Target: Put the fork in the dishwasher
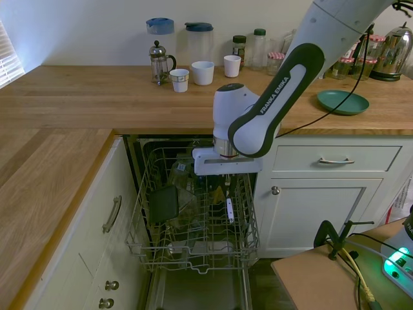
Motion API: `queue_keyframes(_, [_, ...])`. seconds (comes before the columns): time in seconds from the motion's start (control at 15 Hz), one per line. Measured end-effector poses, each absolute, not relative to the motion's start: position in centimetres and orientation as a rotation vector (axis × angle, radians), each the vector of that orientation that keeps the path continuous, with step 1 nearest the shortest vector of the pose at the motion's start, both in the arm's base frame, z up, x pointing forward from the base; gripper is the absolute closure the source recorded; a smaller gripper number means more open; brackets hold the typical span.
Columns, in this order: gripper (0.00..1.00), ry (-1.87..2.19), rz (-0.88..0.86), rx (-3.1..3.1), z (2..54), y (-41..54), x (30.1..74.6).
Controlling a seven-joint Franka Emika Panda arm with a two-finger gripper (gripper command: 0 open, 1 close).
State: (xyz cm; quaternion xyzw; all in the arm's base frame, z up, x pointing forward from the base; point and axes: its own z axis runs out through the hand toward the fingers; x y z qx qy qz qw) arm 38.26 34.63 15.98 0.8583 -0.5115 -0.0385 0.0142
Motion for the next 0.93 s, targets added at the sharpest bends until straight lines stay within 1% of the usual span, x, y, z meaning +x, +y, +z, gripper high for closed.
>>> queue_keyframes(0.2, [1.0, -1.588, -0.136, 2.672, 14.3, 34.9, 38.7])
queue_keyframes(0.27, [0.0, -1.59, -0.137, 2.67, 14.0, 34.8, 38.8])
queue_keyframes(0.93, [0.0, -1.552, -0.17, 2.71, 12.6, 34.9, 38.6])
